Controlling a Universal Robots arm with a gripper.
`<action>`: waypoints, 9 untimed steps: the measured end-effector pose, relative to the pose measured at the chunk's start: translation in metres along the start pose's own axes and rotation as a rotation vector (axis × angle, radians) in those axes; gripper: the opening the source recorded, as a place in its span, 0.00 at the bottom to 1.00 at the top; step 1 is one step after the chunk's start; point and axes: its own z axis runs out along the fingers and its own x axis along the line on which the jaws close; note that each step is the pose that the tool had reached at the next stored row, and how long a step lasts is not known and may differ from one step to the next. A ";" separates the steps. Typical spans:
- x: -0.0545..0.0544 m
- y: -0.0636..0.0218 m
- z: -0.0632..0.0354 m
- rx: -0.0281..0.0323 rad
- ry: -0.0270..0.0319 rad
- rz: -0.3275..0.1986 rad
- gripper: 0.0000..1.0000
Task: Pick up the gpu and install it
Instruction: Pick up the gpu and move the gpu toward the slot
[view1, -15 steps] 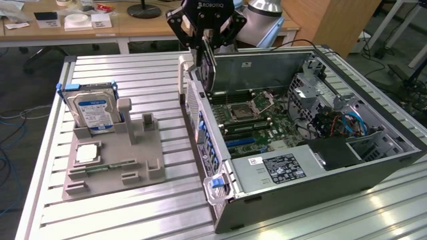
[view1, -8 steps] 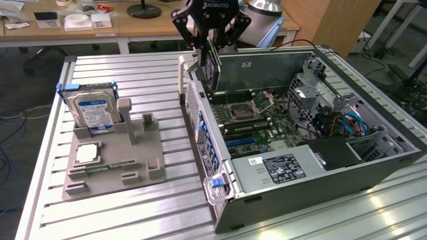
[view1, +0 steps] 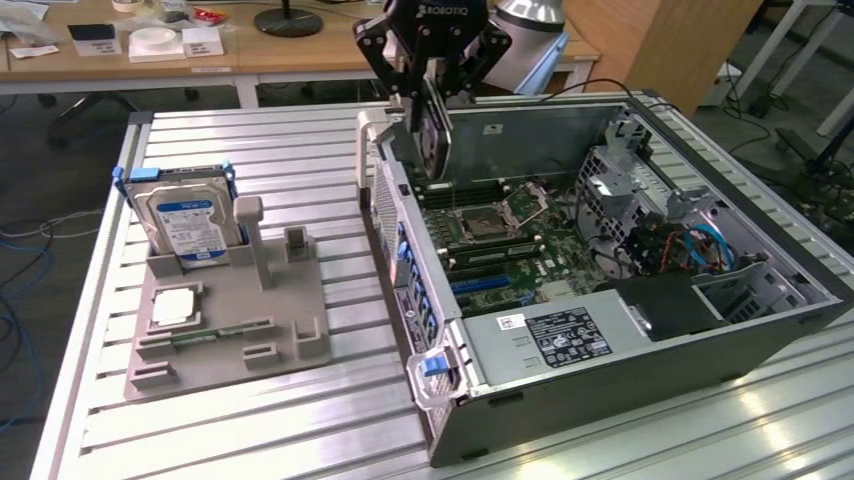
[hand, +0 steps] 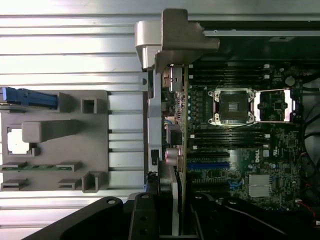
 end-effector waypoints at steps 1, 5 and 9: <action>-0.001 0.0000 0.0000 -0.0001 -0.0001 0.000 0.28; -0.006 0.0001 0.0001 0.0000 -0.0001 0.000 0.28; -0.010 0.0002 0.0001 -0.0001 -0.0001 0.000 0.28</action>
